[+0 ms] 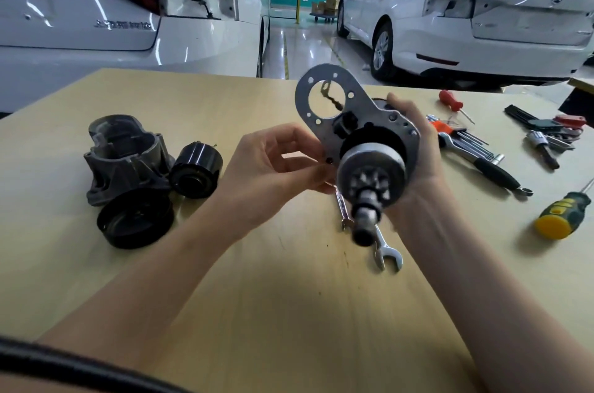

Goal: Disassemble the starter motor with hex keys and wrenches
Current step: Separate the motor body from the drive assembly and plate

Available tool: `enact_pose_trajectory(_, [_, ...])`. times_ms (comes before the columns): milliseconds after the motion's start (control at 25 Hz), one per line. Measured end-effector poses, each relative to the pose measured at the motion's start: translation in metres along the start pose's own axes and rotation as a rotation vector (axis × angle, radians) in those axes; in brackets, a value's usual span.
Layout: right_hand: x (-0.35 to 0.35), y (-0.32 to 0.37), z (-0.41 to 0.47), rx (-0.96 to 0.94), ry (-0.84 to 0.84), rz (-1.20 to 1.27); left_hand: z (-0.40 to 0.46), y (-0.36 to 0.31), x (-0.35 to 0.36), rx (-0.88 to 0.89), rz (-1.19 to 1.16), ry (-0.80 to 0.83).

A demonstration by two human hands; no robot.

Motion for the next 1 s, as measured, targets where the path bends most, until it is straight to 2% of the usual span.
enact_pose_trajectory(160, [0.000, 0.002, 0.007, -0.176, -0.035, 0.056, 0.006, 0.003, -0.005, -0.197, -0.063, 0.076])
enact_pose_trajectory(280, [0.000, 0.009, 0.005, -0.315, -0.059, -0.017, 0.007, 0.002, -0.013, -0.446, -0.357, 0.312])
enact_pose_trajectory(320, [0.001, 0.010, 0.004, -0.343, -0.081, -0.059, 0.006, 0.000, -0.015, -0.486, -0.391, 0.410])
enact_pose_trajectory(400, [0.001, 0.010, 0.004, -0.379, -0.113, -0.098, 0.004, 0.002, -0.016, -0.508, -0.303, 0.522])
enact_pose_trajectory(480, [0.002, 0.009, 0.002, -0.415, -0.127, -0.136, 0.004, 0.004, -0.011, -0.490, -0.178, 0.518])
enact_pose_trajectory(640, [0.008, 0.010, -0.006, -0.639, -0.113, -0.236, 0.005, 0.007, -0.008, -0.355, -0.067, 0.322])
enact_pose_trajectory(840, [0.024, 0.001, -0.025, -1.097, 0.006, -0.603, 0.000, 0.005, -0.001, -0.101, 0.074, 0.191])
enact_pose_trajectory(1000, [0.024, -0.005, -0.028, -1.238, 0.077, -0.845, 0.001, 0.010, -0.001, -0.057, 0.067, 0.202])
Point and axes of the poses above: each hand's wrist, its own z-axis towards the middle knuckle, its own x-axis out of the palm, y = z × x, the point moved 1 cm from there along z, towards the middle knuckle, and after that the axes turned 5 degrees about z, right-handed, at the moved point
